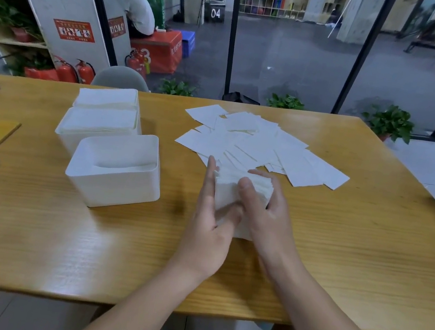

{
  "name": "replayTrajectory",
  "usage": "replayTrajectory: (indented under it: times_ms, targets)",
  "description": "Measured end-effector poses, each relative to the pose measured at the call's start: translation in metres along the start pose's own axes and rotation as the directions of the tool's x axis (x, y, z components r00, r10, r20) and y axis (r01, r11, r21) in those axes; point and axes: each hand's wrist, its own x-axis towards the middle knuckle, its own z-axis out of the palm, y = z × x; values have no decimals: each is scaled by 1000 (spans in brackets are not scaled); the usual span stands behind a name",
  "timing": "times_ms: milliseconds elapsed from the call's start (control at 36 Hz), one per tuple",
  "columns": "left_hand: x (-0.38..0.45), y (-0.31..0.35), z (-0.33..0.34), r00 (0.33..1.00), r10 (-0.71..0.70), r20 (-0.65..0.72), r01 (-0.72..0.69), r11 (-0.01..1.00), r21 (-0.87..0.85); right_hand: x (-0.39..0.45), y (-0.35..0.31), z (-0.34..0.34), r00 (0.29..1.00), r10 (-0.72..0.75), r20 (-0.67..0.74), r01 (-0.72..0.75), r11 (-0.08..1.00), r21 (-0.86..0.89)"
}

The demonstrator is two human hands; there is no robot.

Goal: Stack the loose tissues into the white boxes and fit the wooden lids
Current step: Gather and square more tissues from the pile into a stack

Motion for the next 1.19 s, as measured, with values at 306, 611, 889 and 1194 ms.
replayTrajectory:
  times_ms: [306, 611, 889, 1194]
  targets:
    - [-5, -2, 5, 991, 89, -95, -82, 994, 75, -9, 2, 5, 996, -92, 16, 92, 996, -1]
    - [-6, -6, 5, 985, 56, -164, -45, 997, 66, -11, 2, 4, 995, -101, 28, 102, 992, -70]
    - [-9, -1, 8, 991, 82, -102, -71, 992, 108, -10, 5, 0, 995, -83, 51, 86, 994, -65]
    - [-5, 0, 1, 991, -35, -132, 17, 991, -131, -7, 4, -6, 997, -8, 83, 11, 999, -41]
